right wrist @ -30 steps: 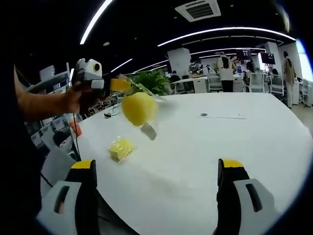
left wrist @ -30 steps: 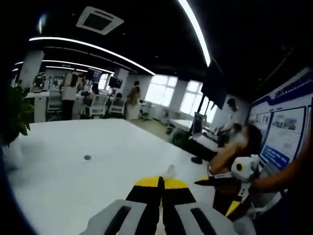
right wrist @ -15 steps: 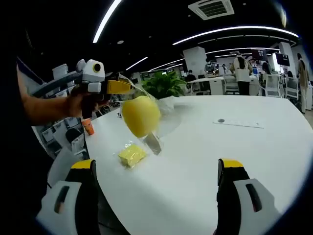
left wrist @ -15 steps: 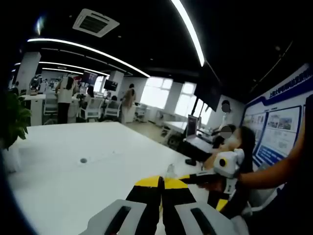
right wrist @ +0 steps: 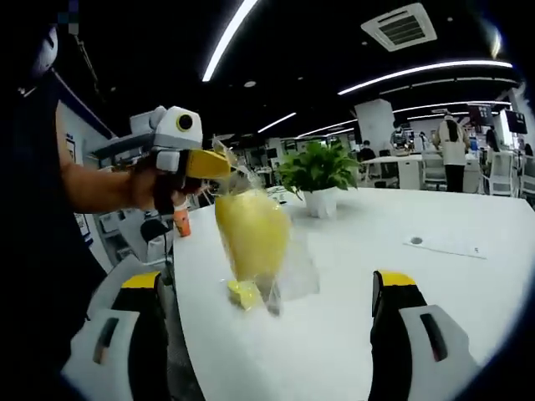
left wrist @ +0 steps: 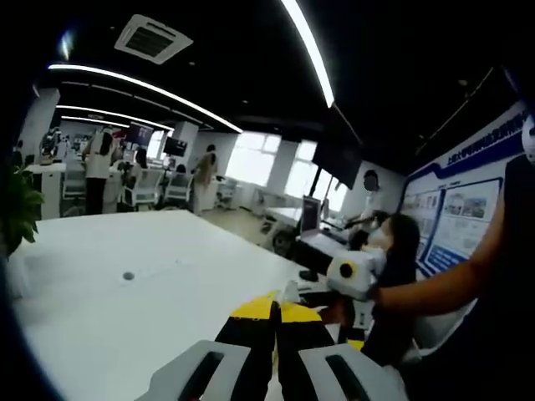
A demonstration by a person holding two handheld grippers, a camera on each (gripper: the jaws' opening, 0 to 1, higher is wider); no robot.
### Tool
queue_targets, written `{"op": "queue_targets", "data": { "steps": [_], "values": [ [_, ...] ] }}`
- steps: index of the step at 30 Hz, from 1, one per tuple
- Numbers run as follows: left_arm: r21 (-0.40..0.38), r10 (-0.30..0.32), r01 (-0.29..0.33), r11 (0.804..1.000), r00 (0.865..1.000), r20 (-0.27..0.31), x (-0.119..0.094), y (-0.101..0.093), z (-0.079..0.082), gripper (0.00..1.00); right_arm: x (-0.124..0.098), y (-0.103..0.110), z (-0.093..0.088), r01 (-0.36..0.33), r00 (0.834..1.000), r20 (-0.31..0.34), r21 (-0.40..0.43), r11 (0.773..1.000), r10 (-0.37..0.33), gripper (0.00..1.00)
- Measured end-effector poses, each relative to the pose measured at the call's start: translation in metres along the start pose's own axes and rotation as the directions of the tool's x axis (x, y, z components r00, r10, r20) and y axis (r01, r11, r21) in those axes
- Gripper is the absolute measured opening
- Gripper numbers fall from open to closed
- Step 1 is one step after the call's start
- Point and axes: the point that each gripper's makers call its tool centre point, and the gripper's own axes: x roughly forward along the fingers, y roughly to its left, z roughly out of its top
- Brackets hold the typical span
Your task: Compare the silicone blocks by pressing each to a similar depth, holding the contact briefly, and releasing to observe deformation and rebound differences across the visible hardness samples.
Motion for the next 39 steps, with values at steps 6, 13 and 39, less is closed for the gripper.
{"op": "queue_targets", "data": {
  "steps": [6,13,39],
  "values": [
    [-0.002,-0.028,0.028,1.000,1.000,-0.007,0.003,-0.010,-0.003,0.00,0.004,0.005,0.004,-0.023,0.999,0.031,-0.043,0.999,0.025,0.94],
    [-0.016,-0.041,0.041,0.999,0.999,0.011,0.003,-0.020,-0.001,0.00,0.005,0.017,0.016,-0.094,0.992,0.079,-0.038,0.995,0.097,0.70],
    [-0.067,-0.041,0.045,0.997,0.998,0.051,-0.018,-0.026,0.011,0.00,0.011,0.044,0.029,-0.211,0.973,0.094,-0.015,0.977,0.211,0.32]
  ]
}}
